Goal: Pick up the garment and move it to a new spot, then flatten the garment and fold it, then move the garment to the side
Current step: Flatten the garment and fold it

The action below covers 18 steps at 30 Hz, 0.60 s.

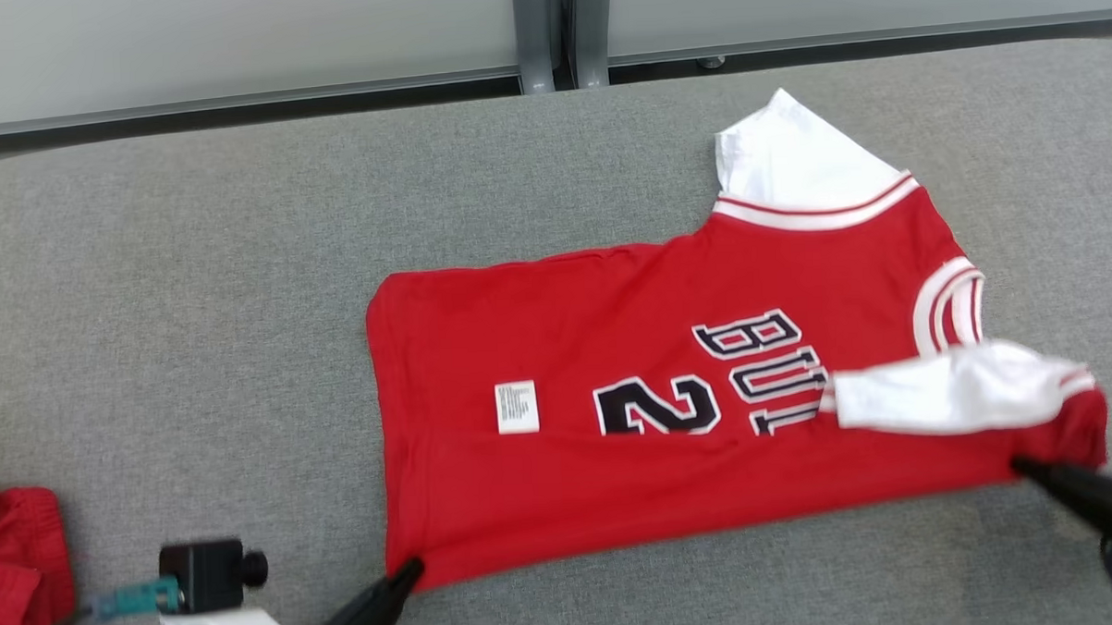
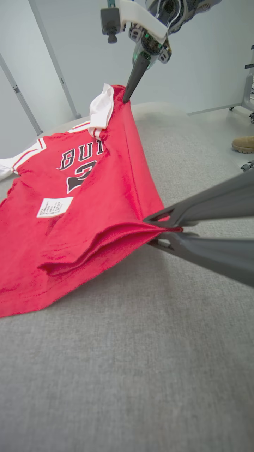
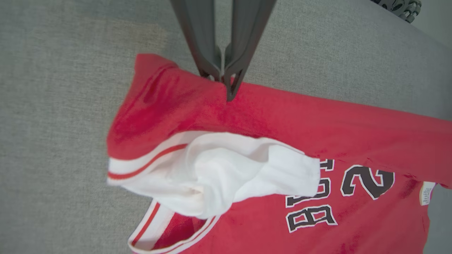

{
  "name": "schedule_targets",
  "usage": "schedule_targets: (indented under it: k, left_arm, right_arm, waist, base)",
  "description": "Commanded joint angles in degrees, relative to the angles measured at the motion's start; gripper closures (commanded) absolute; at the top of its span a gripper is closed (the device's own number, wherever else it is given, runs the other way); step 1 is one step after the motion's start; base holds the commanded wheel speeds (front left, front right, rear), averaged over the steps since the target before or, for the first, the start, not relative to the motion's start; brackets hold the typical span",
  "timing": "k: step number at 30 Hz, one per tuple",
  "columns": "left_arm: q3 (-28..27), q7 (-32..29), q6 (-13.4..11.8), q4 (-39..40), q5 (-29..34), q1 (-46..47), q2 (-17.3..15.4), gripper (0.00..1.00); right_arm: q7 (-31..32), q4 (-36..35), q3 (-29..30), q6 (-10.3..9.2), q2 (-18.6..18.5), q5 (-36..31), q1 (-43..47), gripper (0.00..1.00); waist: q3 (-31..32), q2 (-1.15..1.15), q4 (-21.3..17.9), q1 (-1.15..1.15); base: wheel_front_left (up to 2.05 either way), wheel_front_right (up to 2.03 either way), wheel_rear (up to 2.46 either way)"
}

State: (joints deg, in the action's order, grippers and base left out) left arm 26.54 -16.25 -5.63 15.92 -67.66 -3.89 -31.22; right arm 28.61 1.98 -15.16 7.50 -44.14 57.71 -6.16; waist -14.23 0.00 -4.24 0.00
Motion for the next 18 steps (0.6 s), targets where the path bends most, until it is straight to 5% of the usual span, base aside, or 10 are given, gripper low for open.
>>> schedule_targets:
  k: [1,5,6,7,8,18]
  left_arm:
    - [0.0,0.6,-0.4,-0.5,0.3,-0.8,0.0,1.0]
    - [1.5,3.5,-0.6,-2.8,2.0,-3.6,2.0,1.0]
    - [1.6,4.2,-0.7,-3.3,2.3,-3.9,2.3,0.92]
    - [1.7,4.9,-0.9,-3.8,3.2,-4.1,2.3,0.52]
    - [1.8,5.4,-1.2,-4.1,3.6,-4.4,2.3,0.0]
    - [-2.5,8.9,-7.0,-0.1,13.2,0.2,-3.4,0.0]
  right_arm:
    - [-0.6,-0.1,0.4,-0.01,0.4,-0.4,1.2,1.0]
    - [-2.0,0.9,1.0,-0.01,3.3,-2.7,5.9,1.0]
    - [-2.4,1.3,1.1,-0.01,3.7,-3.6,6.6,0.73]
    - [-2.4,1.5,0.9,-0.01,4.0,-4.5,7.3,0.15]
    - [-2.2,1.6,1.1,-0.01,4.1,-5.2,7.9,0.0]
    - [-1.5,-6.8,11.2,0.0,0.7,-10.1,2.7,0.0]
  waist:
    - [-0.1,0.0,0.0,0.0]
    - [-0.3,0.0,0.1,0.0]
    - [-0.3,0.0,0.2,0.0]
    - [-0.3,0.0,0.3,0.0]
    - [-0.2,0.0,0.3,0.0]
    - [-3.2,0.0,0.8,0.0]
  base:
    - [0.0,0.0,0.0]
    - [0.0,0.0,0.0]
    - [0.0,0.0,0.0]
    - [0.0,0.0,0.0]
    - [0.0,0.0,0.0]
    - [0.0,0.0,0.0]
